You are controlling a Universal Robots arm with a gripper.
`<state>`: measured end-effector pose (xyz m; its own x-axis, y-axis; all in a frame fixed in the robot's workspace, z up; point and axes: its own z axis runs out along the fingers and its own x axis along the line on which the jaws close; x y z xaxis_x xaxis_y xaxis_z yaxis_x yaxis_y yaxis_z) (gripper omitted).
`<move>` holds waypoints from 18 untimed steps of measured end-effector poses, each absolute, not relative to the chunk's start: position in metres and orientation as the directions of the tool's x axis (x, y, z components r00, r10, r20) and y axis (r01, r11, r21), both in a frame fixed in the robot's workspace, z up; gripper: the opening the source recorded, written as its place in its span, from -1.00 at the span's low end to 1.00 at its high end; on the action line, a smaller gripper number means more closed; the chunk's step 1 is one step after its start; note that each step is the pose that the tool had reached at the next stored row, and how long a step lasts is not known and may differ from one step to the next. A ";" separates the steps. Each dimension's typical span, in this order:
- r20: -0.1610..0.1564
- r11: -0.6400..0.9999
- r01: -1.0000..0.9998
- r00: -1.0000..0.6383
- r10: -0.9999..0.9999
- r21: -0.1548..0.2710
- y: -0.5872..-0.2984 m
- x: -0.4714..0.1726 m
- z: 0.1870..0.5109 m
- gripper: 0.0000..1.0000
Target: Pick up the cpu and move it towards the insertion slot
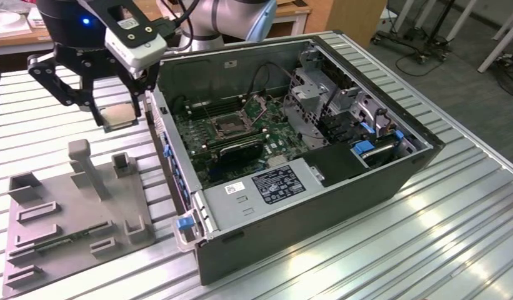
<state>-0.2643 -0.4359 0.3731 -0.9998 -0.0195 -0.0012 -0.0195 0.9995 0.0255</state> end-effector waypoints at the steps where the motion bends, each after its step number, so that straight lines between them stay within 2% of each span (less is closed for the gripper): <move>1: -0.001 0.999 -0.020 -1.000 -0.020 0.026 -0.436 -0.262 0.373 0.08; 18: -0.001 0.999 -0.019 -1.000 -0.019 0.026 -0.436 -0.252 0.373 0.08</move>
